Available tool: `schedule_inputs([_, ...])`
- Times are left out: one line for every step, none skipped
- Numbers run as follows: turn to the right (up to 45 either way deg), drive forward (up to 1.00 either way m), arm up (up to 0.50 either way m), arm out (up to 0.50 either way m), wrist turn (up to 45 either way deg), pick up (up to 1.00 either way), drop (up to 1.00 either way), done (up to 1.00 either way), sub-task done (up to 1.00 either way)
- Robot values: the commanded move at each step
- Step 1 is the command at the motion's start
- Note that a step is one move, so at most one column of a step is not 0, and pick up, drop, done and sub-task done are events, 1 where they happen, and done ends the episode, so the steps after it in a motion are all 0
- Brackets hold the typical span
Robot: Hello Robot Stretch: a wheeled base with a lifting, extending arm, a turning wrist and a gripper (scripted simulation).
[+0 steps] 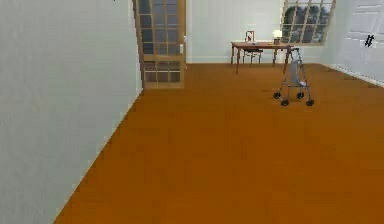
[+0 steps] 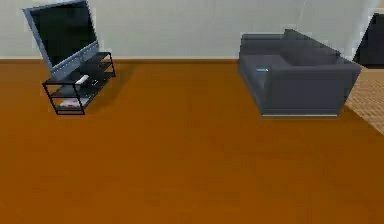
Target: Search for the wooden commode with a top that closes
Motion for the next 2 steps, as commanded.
schedule_inputs([45.0,0.0,0.0,0.0,0.0,0.0,0.0,0.0,0.0])
schedule_inputs([45.0,0.0,0.0,0.0,0.0,0.0,0.0,0.0,0.0])
